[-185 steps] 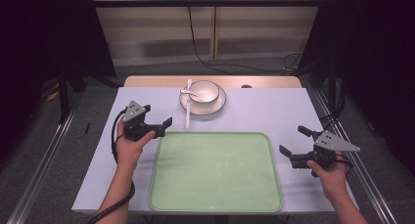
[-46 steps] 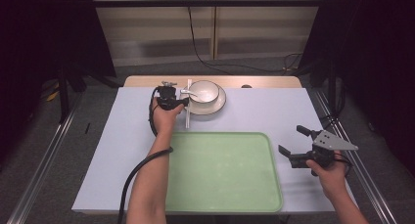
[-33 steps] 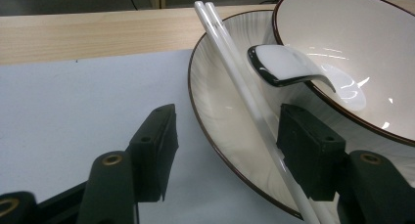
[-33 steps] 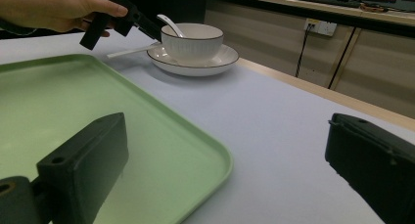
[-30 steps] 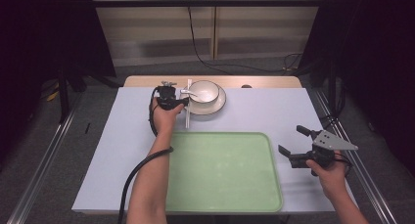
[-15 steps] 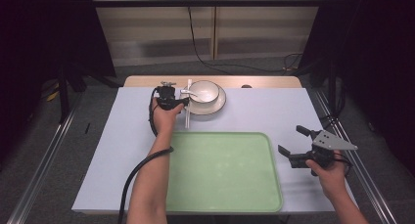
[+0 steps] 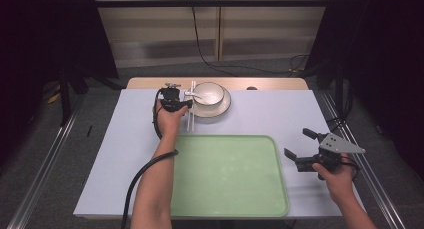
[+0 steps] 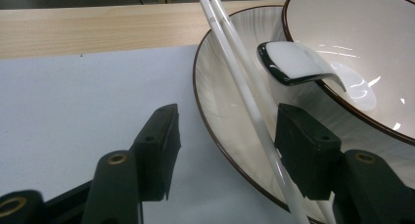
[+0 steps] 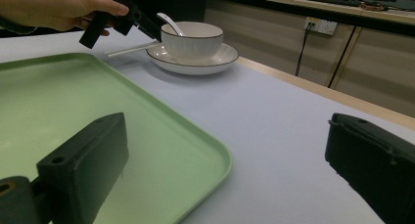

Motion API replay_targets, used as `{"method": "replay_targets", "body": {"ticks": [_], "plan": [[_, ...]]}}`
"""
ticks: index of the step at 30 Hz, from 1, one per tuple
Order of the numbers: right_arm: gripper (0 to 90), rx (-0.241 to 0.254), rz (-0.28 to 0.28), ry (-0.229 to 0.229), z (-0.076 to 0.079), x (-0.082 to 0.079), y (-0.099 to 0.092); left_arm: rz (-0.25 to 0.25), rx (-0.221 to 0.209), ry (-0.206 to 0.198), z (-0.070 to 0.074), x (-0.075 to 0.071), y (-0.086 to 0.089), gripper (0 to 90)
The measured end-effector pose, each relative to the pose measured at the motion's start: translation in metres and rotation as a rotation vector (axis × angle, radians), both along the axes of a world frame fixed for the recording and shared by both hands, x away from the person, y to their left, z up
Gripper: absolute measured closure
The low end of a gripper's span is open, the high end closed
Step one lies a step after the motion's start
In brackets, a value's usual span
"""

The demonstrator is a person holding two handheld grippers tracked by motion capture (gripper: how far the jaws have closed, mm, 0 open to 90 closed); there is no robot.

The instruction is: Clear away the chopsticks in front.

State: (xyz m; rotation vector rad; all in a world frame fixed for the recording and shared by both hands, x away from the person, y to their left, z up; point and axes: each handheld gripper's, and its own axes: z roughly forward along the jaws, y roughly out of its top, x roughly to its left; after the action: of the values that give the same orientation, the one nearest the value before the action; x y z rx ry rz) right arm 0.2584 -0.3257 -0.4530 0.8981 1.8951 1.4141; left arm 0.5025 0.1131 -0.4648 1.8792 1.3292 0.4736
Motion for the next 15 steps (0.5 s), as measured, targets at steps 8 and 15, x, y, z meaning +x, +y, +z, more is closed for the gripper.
{"method": "replay_targets", "body": {"ticks": [8, 15], "plan": [[1.8, 0.001, 0.006, 0.002, -0.0001, 0.0001, -0.0011, 0.003, 0.014, -0.007, 0.0009, -0.0005, -0.001, 50.2], [1.8, 0.0, 0.005, 0.001, -0.0001, 0.0002, -0.0011, -0.006, 0.035, -0.022, 0.004, -0.0009, 0.0003, 53.6]]}}
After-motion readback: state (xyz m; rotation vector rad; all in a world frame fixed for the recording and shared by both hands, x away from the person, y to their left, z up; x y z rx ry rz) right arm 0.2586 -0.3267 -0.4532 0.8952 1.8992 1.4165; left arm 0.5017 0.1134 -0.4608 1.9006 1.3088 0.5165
